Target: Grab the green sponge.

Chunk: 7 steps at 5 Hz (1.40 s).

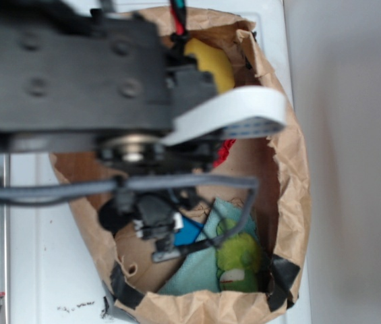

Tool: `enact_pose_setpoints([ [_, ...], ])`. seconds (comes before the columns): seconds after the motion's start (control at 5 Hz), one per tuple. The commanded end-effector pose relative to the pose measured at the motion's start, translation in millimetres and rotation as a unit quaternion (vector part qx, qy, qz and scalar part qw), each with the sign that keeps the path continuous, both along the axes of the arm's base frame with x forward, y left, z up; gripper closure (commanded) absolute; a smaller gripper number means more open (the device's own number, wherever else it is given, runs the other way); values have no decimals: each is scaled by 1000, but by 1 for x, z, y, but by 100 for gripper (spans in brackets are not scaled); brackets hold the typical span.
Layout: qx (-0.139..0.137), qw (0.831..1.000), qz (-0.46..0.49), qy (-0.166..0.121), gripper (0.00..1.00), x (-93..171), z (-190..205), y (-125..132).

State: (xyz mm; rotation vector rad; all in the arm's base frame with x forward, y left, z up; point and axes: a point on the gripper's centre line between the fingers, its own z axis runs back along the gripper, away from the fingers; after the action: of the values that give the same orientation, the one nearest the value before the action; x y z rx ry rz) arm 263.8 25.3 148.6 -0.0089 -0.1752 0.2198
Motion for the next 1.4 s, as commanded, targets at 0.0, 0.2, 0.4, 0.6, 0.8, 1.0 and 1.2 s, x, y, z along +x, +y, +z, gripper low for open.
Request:
enact_pose_setpoints([
  [0.0,18,999,30,-30,0,23,-8,17],
  [0.2,26,998,42,-34,0,28,-11,22],
  [0.4,26,998,42,-34,0,28,-11,22],
  [0.6,26,998,42,-34,0,28,-11,22],
  [0.8,26,998,42,-34,0,28,-11,22],
  [1.0,26,998,42,-34,0,28,-11,22],
  [1.2,49,998,-28,-36,0,36,-27,40],
])
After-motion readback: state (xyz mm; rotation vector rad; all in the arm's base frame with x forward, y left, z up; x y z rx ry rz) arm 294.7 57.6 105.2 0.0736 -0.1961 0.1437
